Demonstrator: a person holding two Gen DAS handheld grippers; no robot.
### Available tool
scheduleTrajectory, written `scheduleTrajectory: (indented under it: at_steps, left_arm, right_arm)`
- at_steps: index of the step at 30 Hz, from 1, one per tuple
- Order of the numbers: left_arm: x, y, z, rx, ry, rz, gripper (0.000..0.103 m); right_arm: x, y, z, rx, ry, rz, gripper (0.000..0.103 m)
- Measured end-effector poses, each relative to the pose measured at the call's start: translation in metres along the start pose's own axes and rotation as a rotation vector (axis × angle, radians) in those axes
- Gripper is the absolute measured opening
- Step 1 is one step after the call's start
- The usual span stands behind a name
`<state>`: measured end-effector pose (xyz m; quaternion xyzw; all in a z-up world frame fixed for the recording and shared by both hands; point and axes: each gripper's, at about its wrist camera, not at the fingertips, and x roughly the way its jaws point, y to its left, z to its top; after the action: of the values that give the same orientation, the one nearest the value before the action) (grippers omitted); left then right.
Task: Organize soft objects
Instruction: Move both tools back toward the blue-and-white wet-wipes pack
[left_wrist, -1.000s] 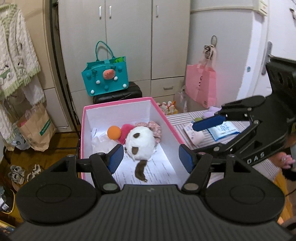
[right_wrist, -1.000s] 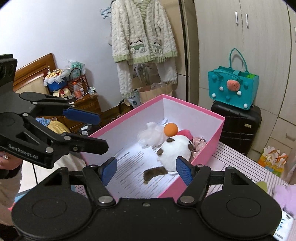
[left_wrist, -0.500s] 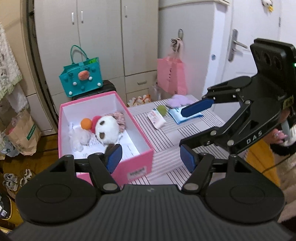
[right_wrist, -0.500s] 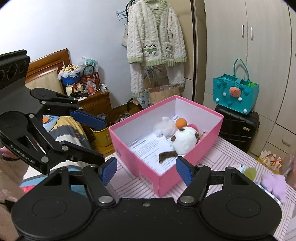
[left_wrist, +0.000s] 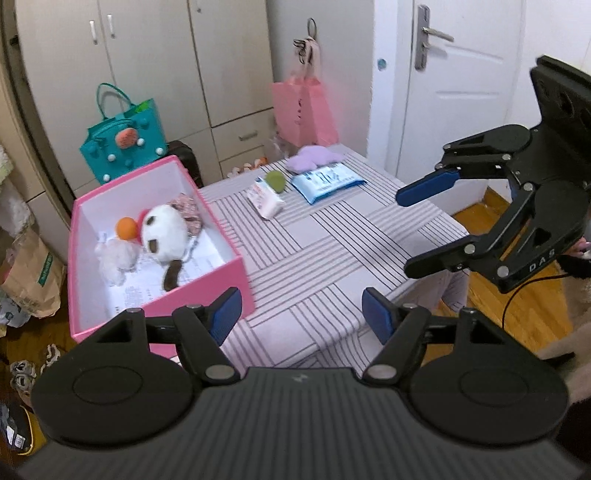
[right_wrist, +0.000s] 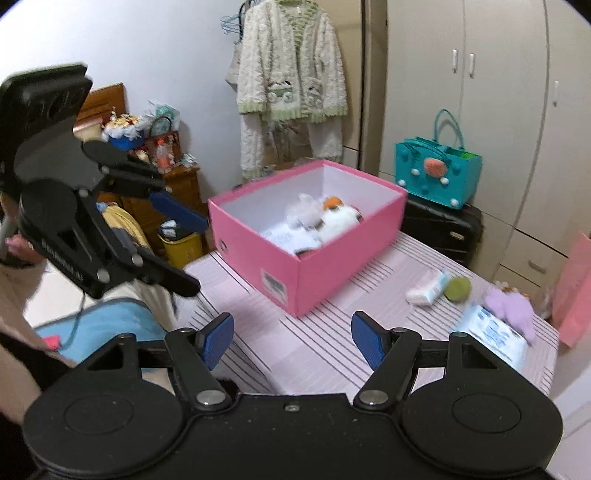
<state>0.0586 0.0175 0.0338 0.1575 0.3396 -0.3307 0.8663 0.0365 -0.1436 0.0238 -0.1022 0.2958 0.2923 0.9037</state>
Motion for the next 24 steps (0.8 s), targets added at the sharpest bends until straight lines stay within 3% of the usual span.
scheduleTrajectory:
  at_steps: [8,12,20,24]
  left_arm:
    - [0.041,-0.027,0.015,0.069,0.038,-0.100,0.071]
    - [0.061,-0.034,0.026,0.072,0.014,-0.129,0.071]
    - [0.108,-0.029,0.046,0.004,-0.064,-0.155,0.071]
    - [0.136,-0.025,0.056,-0.052,-0.094,-0.164,0.071]
  right_arm:
    - [-0.006,-0.031,-0.051,0.079,-0.014,-0.063,0.075]
    - [-0.006,-0.046,-0.063,0.095,-0.017,-0.096,0.075]
    - [0.008,-0.087,-0.079,0.136,-0.052,-0.152,0.075]
    - [0.019,-0.115,-0.088,0.180,-0.114,-0.188,0.075]
